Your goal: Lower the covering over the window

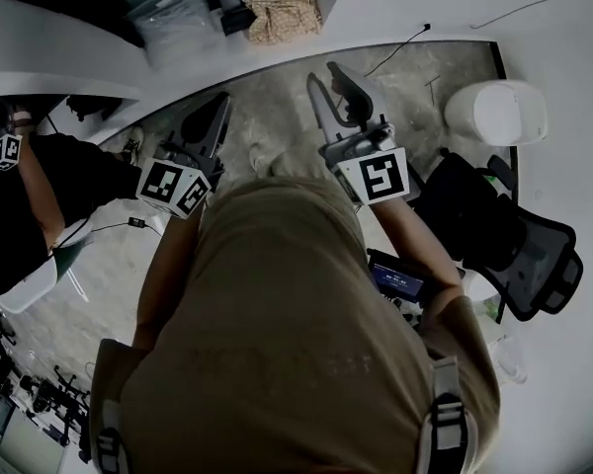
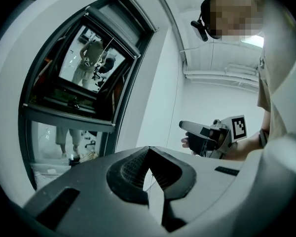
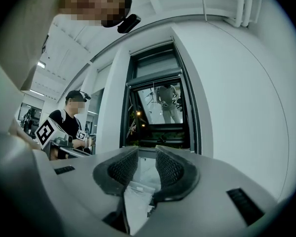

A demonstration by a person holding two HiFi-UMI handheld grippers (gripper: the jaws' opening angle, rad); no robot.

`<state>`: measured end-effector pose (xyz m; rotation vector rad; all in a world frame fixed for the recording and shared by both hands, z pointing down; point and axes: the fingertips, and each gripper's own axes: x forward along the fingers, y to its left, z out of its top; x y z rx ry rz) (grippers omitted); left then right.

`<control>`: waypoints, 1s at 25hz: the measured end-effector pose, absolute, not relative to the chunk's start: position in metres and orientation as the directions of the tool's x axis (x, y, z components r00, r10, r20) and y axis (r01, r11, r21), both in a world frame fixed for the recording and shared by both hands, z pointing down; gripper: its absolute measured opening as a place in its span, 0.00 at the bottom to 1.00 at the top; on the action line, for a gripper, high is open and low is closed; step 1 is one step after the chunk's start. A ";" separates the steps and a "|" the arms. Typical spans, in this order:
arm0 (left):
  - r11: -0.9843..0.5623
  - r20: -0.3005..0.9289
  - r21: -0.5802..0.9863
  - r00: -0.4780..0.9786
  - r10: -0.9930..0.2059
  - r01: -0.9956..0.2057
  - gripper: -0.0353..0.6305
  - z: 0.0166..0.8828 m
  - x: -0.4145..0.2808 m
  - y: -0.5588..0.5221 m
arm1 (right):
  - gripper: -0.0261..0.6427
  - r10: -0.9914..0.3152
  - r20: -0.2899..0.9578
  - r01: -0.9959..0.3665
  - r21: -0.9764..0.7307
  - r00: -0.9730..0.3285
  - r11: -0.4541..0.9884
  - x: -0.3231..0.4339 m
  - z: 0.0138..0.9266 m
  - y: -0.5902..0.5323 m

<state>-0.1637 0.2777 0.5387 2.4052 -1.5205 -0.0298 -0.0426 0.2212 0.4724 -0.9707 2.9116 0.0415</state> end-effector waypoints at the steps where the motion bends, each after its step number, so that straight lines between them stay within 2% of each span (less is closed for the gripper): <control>1: -0.392 0.144 0.253 0.435 -0.889 -0.884 0.08 0.540 -0.161 0.280 | 0.20 -0.597 -0.078 -0.599 0.001 -0.798 0.801 -0.038 0.474 0.222; 7: -0.346 0.184 0.225 0.389 -0.903 -0.911 0.08 0.539 -0.113 0.293 | 0.20 -0.586 -0.049 -0.586 -0.013 -0.809 0.810 0.020 0.476 0.234; 19: -0.317 0.227 0.212 0.362 -0.904 -0.924 0.07 0.555 0.096 0.352 | 0.20 -0.577 -0.058 -0.575 -0.060 -0.814 0.816 0.213 0.485 0.303; 25: -0.186 0.201 0.231 0.234 -0.951 -0.955 0.07 0.565 0.132 0.396 | 0.20 -0.548 -0.026 -0.545 -0.068 -0.836 0.836 0.269 0.501 0.334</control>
